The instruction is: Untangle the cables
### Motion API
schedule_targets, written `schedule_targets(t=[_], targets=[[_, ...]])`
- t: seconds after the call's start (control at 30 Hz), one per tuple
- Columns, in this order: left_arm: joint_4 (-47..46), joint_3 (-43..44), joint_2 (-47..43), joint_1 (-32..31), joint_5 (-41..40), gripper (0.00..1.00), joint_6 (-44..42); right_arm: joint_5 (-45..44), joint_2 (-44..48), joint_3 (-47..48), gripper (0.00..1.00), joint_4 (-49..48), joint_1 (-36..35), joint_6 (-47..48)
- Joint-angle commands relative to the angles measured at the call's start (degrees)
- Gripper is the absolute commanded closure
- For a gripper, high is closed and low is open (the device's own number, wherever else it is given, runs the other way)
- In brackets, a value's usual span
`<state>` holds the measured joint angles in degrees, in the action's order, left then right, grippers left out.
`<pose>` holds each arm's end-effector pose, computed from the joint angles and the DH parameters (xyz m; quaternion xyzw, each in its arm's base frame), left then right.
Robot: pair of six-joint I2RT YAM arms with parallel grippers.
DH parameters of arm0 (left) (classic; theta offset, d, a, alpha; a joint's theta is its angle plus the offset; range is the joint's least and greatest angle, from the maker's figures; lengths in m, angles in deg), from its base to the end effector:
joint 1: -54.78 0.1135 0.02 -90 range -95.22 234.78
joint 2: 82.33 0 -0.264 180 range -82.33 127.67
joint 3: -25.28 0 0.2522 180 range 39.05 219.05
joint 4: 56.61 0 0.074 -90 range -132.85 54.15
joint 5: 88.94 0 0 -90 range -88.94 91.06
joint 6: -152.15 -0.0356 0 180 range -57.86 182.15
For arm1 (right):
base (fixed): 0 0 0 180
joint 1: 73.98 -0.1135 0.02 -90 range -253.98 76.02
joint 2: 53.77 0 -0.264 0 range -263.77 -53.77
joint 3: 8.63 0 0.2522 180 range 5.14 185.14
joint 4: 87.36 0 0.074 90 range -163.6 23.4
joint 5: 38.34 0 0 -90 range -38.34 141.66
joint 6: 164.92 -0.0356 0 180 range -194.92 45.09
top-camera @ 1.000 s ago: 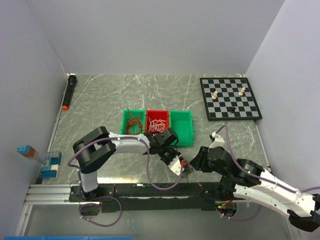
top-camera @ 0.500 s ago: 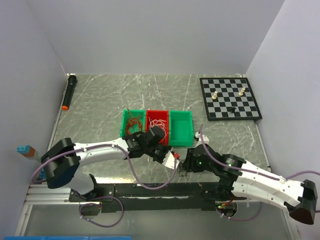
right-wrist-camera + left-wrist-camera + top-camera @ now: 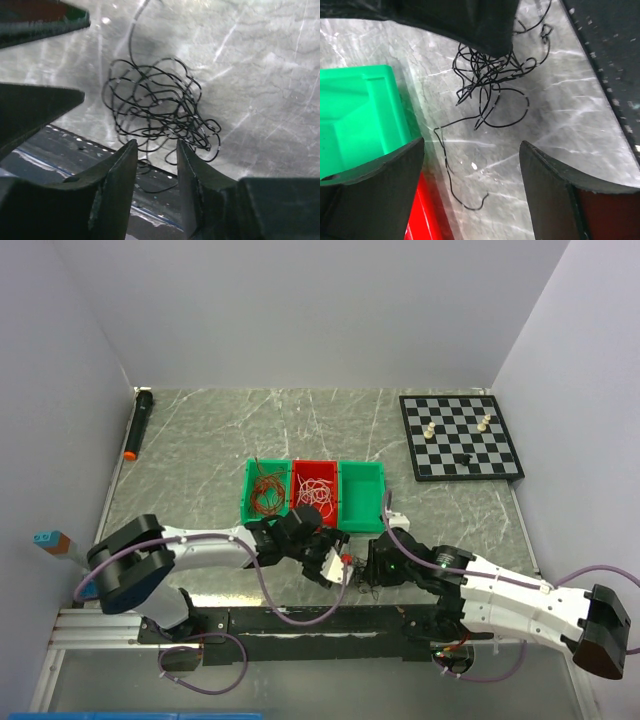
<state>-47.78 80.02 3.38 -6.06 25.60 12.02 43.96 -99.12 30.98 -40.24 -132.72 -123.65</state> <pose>0.1324 -0.2676 0.1789 0.7802 0.4271 -0.2303 0.3947 0.0826 0.1269 0.1890 -0.0612 0.9441 0.2185 0.2393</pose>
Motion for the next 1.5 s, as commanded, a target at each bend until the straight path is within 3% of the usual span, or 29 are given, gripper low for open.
schedule_targets(t=[0.0,0.23,0.53,0.67,0.9,1.13,1.3,1.47], targets=[[-2.55,3.58,4.89,0.72,2.27,0.20,-5.58,0.50,0.42,-1.67,0.53,0.74,-0.15,-1.01],[4.75,10.08,13.24,1.86,2.89,0.35,-12.45,-0.29,6.40,-3.34,0.52,2.14,-0.15,-1.81],[9.32,12.38,15.63,2.57,3.50,0.76,-14.82,-0.21,6.41,-3.43,0.54,2.14,-0.06,-1.37],[8.62,11.50,14.31,2.57,3.33,0.99,-12.81,-0.20,4.92,-3.35,0.56,1.88,-0.06,-1.45],[14.49,11.59,4.31,2.57,1.13,0.99,-1.39,-0.64,1.14,-3.08,0.60,-0.05,-0.06,-1.72],[29.70,13.34,-7.03,8.97,1.04,0.99,1.79,-1.78,-3.52,-2.38,0.78,-1.90,-0.06,-1.37],[33.23,13.26,-14.42,11.53,2.09,0.99,4.15,-3.89,-5.01,-1.85,0.98,-2.95,-0.06,-1.46],[34.01,15.45,-19.35,11.36,4.74,0.99,7.77,-5.30,-8.71,-1.41,1.00,-3.83,-0.06,-1.63]])
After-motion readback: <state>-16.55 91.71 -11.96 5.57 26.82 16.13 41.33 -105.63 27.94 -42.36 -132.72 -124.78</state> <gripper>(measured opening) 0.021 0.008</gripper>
